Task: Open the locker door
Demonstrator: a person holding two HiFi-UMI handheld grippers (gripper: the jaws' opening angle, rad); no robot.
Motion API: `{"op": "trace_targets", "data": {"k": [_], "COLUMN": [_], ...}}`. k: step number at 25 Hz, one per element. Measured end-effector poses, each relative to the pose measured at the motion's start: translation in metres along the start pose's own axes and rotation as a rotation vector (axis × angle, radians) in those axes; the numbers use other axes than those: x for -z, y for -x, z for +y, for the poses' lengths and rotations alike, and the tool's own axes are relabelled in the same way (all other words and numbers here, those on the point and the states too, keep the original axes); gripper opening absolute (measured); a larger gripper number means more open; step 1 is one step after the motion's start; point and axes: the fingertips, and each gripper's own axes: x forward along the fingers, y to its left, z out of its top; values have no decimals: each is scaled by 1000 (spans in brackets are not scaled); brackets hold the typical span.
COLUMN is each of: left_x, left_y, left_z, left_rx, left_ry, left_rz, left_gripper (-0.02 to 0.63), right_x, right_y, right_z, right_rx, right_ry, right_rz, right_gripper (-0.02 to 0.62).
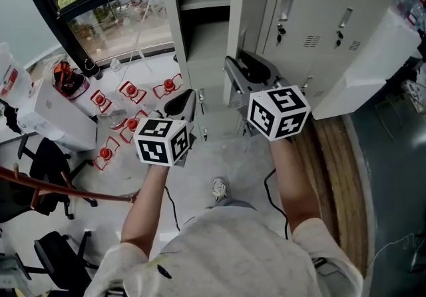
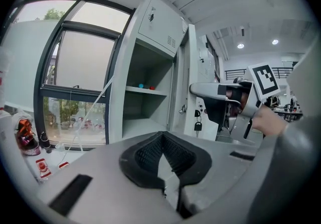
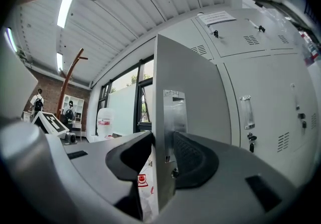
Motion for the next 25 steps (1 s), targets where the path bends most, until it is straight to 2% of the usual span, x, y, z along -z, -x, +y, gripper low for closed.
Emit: {"op": "trace_targets", "data": {"k": [9, 18, 25], "left_x": [-2, 0, 0], "left_y": [1, -3, -12], "left_z": [-29, -65, -86], "left_rx": [69, 150, 177], "left_ry": [-5, -16, -30], "left_rz": [-14, -3, 6], "left_gripper": [5, 5, 5], "right_x": [0, -3, -4], "right_y": [34, 71, 90], "right_z": [-19, -41, -60], "right_rx": [72, 166, 182], "right_ry": [-31, -33, -48], "right_rz": [-10, -2, -8], "right_gripper": [137, 101, 95]}}
